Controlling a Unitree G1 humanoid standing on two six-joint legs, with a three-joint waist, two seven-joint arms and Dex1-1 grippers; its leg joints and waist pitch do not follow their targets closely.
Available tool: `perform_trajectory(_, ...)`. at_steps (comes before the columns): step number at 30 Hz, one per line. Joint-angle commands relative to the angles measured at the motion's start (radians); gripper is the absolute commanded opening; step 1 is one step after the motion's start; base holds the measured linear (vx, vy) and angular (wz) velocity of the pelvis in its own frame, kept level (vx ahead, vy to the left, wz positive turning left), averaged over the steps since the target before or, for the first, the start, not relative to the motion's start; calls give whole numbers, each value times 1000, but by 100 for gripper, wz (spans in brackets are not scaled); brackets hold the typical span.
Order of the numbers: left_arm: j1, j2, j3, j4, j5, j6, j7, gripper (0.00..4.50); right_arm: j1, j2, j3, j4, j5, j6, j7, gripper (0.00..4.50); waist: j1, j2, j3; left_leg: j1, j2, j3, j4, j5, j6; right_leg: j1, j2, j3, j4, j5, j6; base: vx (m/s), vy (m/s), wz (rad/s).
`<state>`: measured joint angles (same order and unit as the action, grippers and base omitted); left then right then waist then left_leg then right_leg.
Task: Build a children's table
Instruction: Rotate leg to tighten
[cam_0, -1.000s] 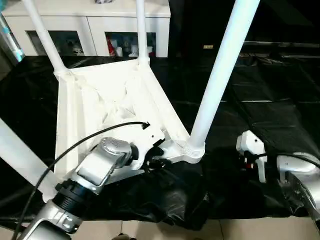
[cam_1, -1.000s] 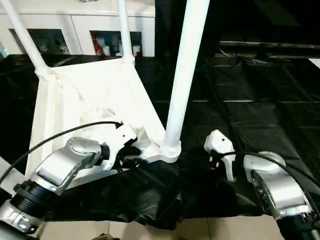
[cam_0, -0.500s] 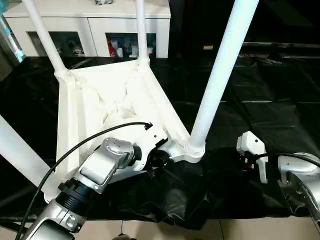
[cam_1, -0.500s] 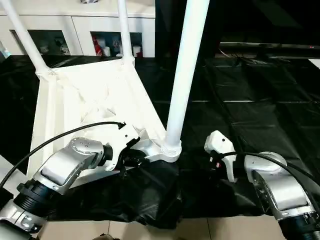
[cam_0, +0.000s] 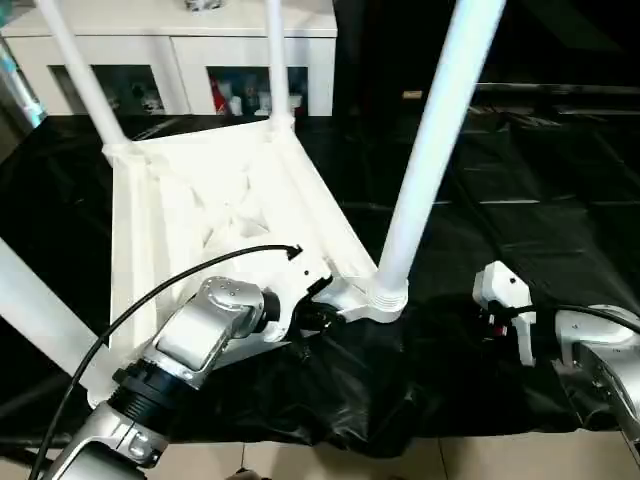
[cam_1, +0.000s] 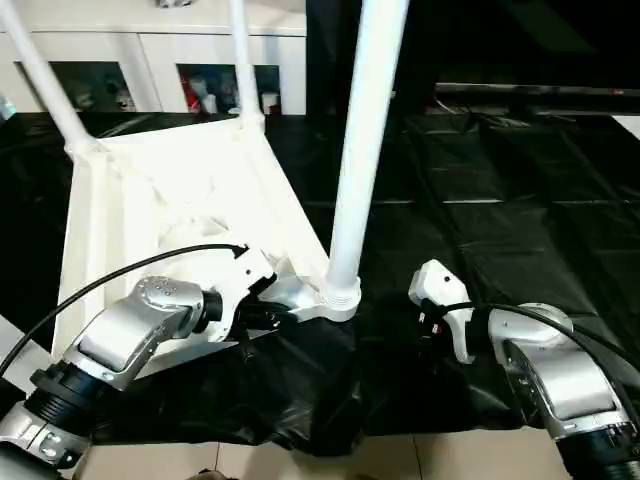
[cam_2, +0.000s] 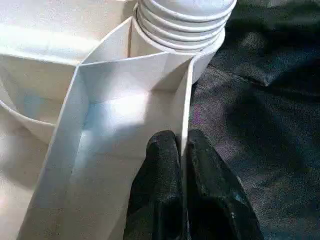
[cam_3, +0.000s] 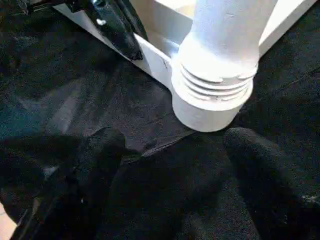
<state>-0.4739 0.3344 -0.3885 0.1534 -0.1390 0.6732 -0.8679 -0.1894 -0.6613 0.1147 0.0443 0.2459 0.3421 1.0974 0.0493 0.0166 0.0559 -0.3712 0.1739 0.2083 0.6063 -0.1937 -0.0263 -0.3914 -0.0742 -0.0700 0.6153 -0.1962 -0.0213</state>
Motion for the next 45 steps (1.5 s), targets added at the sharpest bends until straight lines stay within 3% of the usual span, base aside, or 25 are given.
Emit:
perform_trajectory(1, 21, -5, 51, 24, -39, -46, -12, 3, -16, 23, -19, 25, 12, -4, -24, 367, 5, -17, -63, 8, 57, -39, -61, -153, 82, 44, -77, 50, -92, -279, -180, 0, 0, 0)
perform_trajectory(3, 32, -2, 48, 31, -40, -75, -24, 3, -25, 47, -32, 42, 21, -6, -46, 367, 1, -16, -63, 8, 55, -38, -62, -162, 79, 43, -76, 48, -94, -299, -175, 0, 0, 0)
perform_trajectory(4, 38, -1, 46, 40, -40, -102, -38, 0, -32, 65, -38, 55, 28, -10, -59, 394, 0, -15, -63, 9, 55, -38, -62, -162, 79, 42, -75, 49, -95, -302, -173, 0, 0, 0)
perform_trajectory(6, 42, -2, 46, 53, -41, -124, -48, 0, -38, 86, -43, 72, 27, -34, -75, 394, -1, -15, -64, 7, 54, -38, -61, -161, 81, 43, -76, 49, -95, -311, -164, 0, 0, 0)
perform_trajectory(11, 46, -2, 43, 82, -36, -149, -60, 0, -51, 127, -43, 112, 23, -82, -98, 443, -7, -14, -64, 8, 53, -36, -62, -164, 79, 39, -74, 49, -96, -344, -146, 0, 0, 0)
perform_trajectory(15, 55, 0, 40, 96, -26, -176, -75, 0, -112, 181, -20, 206, -44, -197, -162, 443, -11, -15, -63, 7, 51, -36, -63, -170, 68, 37, -76, 47, -98, -378, -145, 0, 0, 0)
perform_trajectory(22, 49, 27, -9, 115, 7, -271, -144, 0, -207, 228, 46, 352, -90, -295, -113, 443, -11, -14, -65, 6, 51, -37, -63, -171, 78, 36, -77, 49, -96, -366, -148, 0, 0, 0)
perform_trajectory(26, 42, 35, -23, 127, 15, -301, -173, 0, -243, 239, 71, 422, -113, -343, -74, 443, -7, -10, -65, 13, 59, -36, -67, -181, 71, 33, -76, 51, -93, -345, -163, 0, 0, 0)
perform_trajectory(30, 32, 41, -23, 137, 21, -315, -191, 0, -271, 247, 83, 474, -129, -372, -64, 407, -3, -11, -67, 14, 59, -35, -68, -174, 71, 37, -78, 52, -87, -289, -187, 0, 0, 0)
perform_trajectory(35, 18, 52, -23, 166, 32, -349, -218, 0, -306, 260, 87, 547, -129, -415, -36, 362, -1, -13, -63, 14, 57, -36, -68, -211, 60, 36, -81, 53, -96, -370, -170, 0, 0, 0)
perform_trajectory(45, 1, 50, -21, 211, 45, -366, -222, 0, -311, 274, 86, 601, -130, -443, -25, 284, 1, -10, -64, 15, 60, -37, -72, -219, 54, 36, -81, 54, -93, -343, -186, 0, 0, 0)
